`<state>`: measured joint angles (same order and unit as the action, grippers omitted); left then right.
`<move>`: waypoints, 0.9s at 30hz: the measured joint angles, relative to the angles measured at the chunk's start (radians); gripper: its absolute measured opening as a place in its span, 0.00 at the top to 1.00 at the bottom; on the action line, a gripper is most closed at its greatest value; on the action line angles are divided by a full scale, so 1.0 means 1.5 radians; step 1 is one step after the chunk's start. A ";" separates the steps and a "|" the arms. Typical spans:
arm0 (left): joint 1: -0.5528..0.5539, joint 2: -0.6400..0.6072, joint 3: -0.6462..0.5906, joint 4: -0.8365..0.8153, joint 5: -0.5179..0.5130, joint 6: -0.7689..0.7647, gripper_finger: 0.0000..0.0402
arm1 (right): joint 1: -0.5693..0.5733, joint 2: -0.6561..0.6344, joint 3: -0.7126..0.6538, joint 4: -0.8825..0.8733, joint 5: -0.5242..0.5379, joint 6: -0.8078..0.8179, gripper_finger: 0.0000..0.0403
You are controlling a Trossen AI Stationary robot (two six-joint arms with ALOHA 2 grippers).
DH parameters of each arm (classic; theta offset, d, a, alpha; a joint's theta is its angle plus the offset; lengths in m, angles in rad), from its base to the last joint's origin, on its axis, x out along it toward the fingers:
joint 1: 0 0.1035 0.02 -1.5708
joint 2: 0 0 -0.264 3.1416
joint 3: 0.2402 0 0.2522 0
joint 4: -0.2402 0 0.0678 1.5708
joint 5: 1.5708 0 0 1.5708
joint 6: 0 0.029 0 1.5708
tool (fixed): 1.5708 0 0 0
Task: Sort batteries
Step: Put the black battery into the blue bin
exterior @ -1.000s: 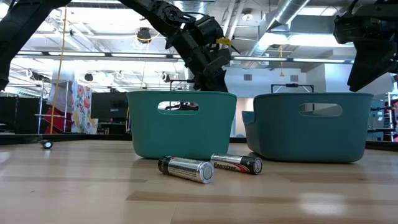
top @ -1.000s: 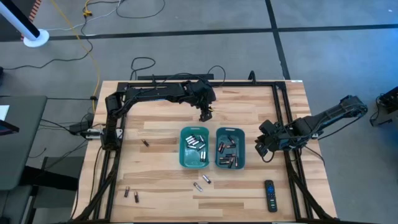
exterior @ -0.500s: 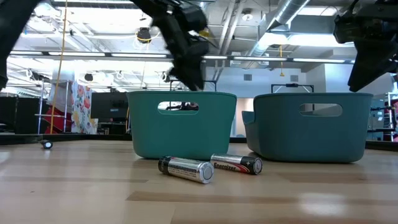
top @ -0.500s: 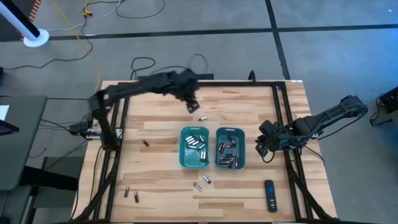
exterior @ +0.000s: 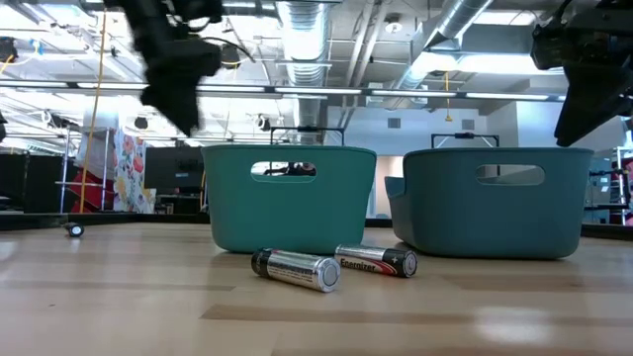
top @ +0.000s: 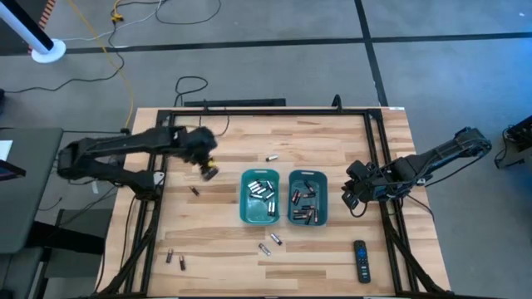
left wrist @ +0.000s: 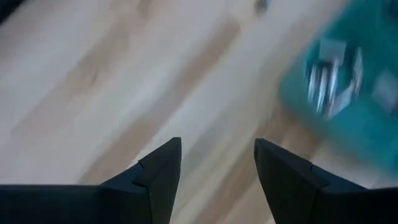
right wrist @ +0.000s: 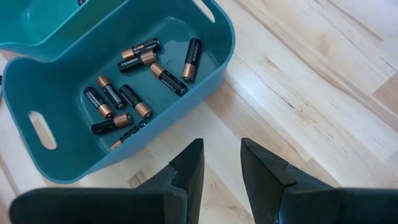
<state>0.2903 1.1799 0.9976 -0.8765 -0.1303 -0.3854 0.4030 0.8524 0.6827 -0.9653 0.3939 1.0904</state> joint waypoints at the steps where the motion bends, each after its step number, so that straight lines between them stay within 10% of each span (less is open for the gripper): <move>1: -0.013 -0.014 -0.009 -0.026 0.000 0.030 0.50 | 0.000 0.000 0.000 0.000 0.000 0.000 0.70; 9: -0.109 -0.023 -0.054 -0.177 0.000 0.368 0.50 | 0.000 0.000 0.000 0.001 0.000 0.000 0.70; 27: -0.164 0.132 -0.158 -0.096 0.014 0.452 0.50 | 0.000 0.000 0.000 0.001 0.000 0.023 0.70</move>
<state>0.0441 1.3776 0.7612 -1.0198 -0.1093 0.2927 0.4031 0.8528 0.6827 -0.9642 0.3939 1.1242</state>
